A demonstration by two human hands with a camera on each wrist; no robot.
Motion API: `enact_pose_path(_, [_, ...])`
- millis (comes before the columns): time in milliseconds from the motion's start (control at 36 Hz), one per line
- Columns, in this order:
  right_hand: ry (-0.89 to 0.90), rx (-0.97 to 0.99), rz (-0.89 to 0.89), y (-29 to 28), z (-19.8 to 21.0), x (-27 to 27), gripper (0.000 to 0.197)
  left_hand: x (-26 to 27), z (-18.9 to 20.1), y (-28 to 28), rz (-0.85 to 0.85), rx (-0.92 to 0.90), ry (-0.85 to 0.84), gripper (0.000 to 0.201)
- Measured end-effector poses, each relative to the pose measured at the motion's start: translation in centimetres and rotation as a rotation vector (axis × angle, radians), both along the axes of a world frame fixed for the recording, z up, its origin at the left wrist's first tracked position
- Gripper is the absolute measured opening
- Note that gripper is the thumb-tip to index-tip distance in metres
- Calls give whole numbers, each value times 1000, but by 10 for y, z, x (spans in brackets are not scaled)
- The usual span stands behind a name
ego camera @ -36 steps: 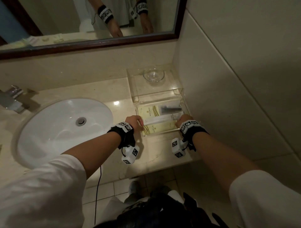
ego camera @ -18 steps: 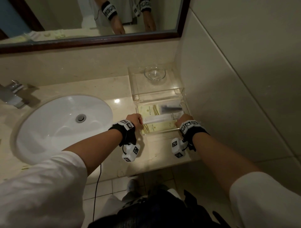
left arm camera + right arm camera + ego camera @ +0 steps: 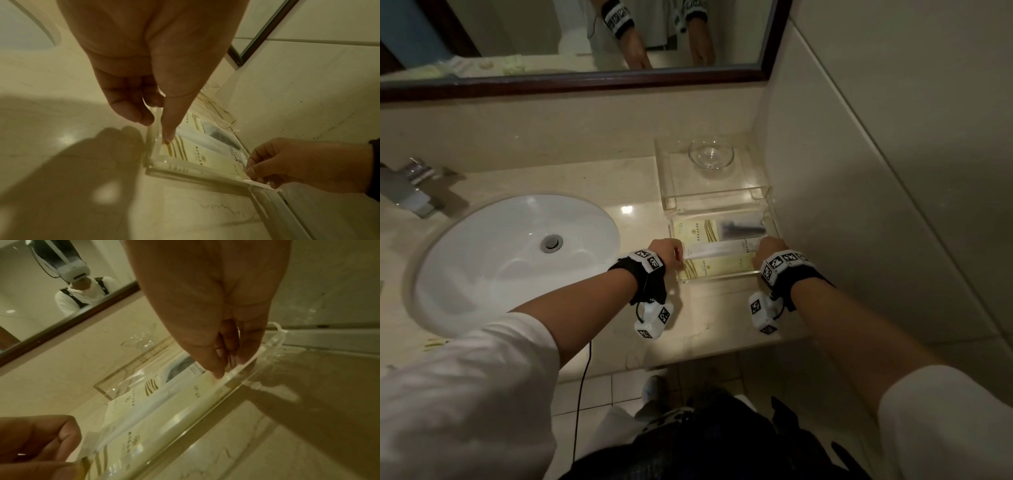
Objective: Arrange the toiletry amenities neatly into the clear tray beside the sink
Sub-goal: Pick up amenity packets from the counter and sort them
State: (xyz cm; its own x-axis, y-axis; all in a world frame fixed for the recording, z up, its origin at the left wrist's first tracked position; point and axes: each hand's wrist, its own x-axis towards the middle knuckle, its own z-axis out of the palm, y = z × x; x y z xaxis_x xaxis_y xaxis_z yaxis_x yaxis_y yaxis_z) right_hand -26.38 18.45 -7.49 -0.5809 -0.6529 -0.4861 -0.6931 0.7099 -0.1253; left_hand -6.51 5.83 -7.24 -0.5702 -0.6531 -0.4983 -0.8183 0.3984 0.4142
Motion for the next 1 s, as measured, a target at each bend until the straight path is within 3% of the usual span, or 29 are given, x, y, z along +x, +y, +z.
enact_pose_path(139, [16,-30,3,-9,7,-1,19,5,-1,-1,30,20,46,33])
enact_pose_path(444, [-48,-112,-27,-38,26,15,32,20,10,-7,88,81,129,28])
enact_pose_path(583, [-44,-172,19,-57,34,36,31,34,19,-11,189,122,191,26])
enact_pose_path(806, [-47,-159,166,-92,52,77,13,73,24,-15,345,157,282,31])
enact_pose_path(1000, [-136,-238,248,-121,56,124,22,121,32,-14,471,180,318,26])
